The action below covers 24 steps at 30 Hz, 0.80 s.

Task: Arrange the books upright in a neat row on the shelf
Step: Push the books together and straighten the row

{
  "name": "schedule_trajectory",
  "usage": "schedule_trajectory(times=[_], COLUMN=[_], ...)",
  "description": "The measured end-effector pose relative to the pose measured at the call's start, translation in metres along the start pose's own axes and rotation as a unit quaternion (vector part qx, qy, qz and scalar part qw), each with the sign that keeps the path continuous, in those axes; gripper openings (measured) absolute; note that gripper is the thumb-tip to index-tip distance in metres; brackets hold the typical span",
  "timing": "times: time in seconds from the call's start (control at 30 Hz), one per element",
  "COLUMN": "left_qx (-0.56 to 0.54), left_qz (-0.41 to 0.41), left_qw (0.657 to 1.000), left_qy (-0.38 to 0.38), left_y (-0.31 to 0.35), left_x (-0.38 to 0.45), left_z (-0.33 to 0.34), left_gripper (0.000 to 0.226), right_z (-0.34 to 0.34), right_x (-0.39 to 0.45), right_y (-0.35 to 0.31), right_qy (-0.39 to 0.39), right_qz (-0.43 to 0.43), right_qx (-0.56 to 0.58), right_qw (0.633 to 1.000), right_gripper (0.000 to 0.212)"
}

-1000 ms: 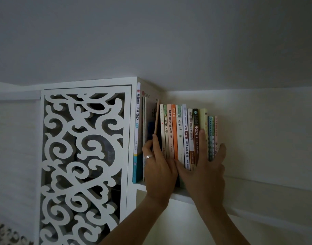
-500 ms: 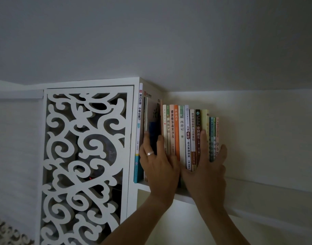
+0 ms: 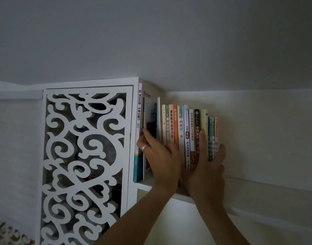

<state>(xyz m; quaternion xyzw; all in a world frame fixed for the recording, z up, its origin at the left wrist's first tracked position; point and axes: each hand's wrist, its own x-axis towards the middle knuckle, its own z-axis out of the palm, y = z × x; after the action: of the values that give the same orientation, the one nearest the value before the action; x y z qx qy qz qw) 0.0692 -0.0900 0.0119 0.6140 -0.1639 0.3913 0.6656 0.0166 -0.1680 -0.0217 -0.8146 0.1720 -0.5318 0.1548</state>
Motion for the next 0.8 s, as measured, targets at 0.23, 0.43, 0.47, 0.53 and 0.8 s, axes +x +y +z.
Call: schedule_trajectory(times=[0.23, 0.43, 0.47, 0.53, 0.8], left_qx=[0.033, 0.129, 0.127, 0.126, 0.235], left_qz=[-0.027, 0.079, 0.081, 0.102, 0.325], left_qw=[0.999, 0.988, 0.987, 0.984, 0.915], left_qy=[0.004, -0.028, -0.048, -0.069, -0.043], left_y=[0.007, -0.004, -0.007, -0.014, -0.057], left_x=[0.014, 0.0, -0.001, 0.001, 0.027], left_z=[-0.004, -0.008, -0.009, -0.014, -0.043], left_gripper=[0.046, 0.042, 0.046, 0.051, 0.062], right_z=[-0.003, 0.0, 0.0, 0.001, 0.004], right_x=[-0.001, 0.001, 0.002, 0.003, 0.004], right_y=[-0.003, -0.001, -0.001, -0.001, -0.015], right_qy=[-0.006, -0.004, -0.001, 0.001, -0.036], right_qz=[0.003, -0.002, -0.006, -0.014, -0.045], right_qx=[0.005, -0.003, -0.003, -0.002, -0.023], right_qw=[1.0, 1.0, 1.0, 1.0, 0.998], right_gripper=[0.114, 0.117, 0.117, 0.116, 0.118])
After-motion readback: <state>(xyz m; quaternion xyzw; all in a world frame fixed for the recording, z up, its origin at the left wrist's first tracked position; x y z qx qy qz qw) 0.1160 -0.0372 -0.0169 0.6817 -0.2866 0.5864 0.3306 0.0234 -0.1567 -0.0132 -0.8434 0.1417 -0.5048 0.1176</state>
